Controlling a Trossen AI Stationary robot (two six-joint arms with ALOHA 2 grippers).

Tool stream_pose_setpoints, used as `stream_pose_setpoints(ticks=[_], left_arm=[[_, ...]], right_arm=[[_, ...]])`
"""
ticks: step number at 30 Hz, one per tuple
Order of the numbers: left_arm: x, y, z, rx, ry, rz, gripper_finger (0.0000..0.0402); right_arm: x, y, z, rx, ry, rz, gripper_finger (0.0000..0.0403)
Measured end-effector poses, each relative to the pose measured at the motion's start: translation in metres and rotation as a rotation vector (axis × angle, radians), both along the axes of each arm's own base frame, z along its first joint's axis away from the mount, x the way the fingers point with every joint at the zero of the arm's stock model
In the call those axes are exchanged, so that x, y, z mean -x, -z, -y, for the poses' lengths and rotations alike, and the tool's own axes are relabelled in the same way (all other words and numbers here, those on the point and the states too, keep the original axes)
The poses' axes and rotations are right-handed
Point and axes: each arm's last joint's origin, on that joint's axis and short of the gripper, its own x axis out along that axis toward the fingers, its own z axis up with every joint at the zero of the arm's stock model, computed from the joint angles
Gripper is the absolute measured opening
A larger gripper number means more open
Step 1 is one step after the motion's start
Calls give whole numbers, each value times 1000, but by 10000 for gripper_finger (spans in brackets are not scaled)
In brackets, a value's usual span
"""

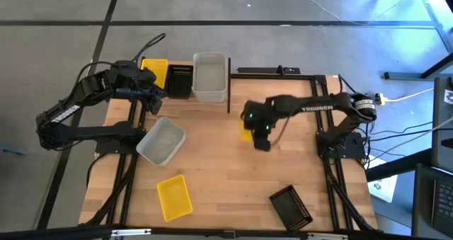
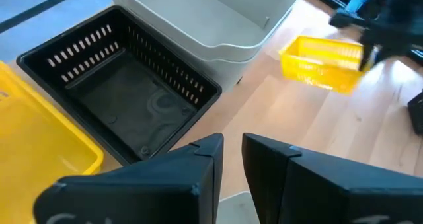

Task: Stack baskets on shelf by color
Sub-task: Stack the top yellow bin on top of the other yellow bin on the shelf

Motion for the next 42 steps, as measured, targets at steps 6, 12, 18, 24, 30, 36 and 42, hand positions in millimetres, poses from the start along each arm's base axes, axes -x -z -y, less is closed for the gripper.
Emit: stream_pose_setpoints(ticks=[6, 12, 18, 24, 30, 36, 42], left_arm=[[0, 0, 0, -3, 2, -2, 47], [0, 0, 0, -4, 2, -1, 47], [0, 0, 0, -4, 2, -2, 47], [0, 0, 0, -4, 2, -2, 47], [0, 0, 0, -4, 1, -2, 47], [0, 1, 0, 1, 1, -9, 47], [1, 1, 1, -20, 30, -31, 49]], right_arm=[[-17, 3, -36, 136, -268, 186, 0], [-35, 31, -34, 257, -475, 242, 0], [-50, 57, -32, 227, -555, 281, 0], [-55, 73, -32, 220, -554, 255, 2], [-58, 70, -32, 224, -546, 291, 29], [-61, 64, -31, 235, -470, 279, 85], [-62, 53, -31, 222, -468, 238, 118]])
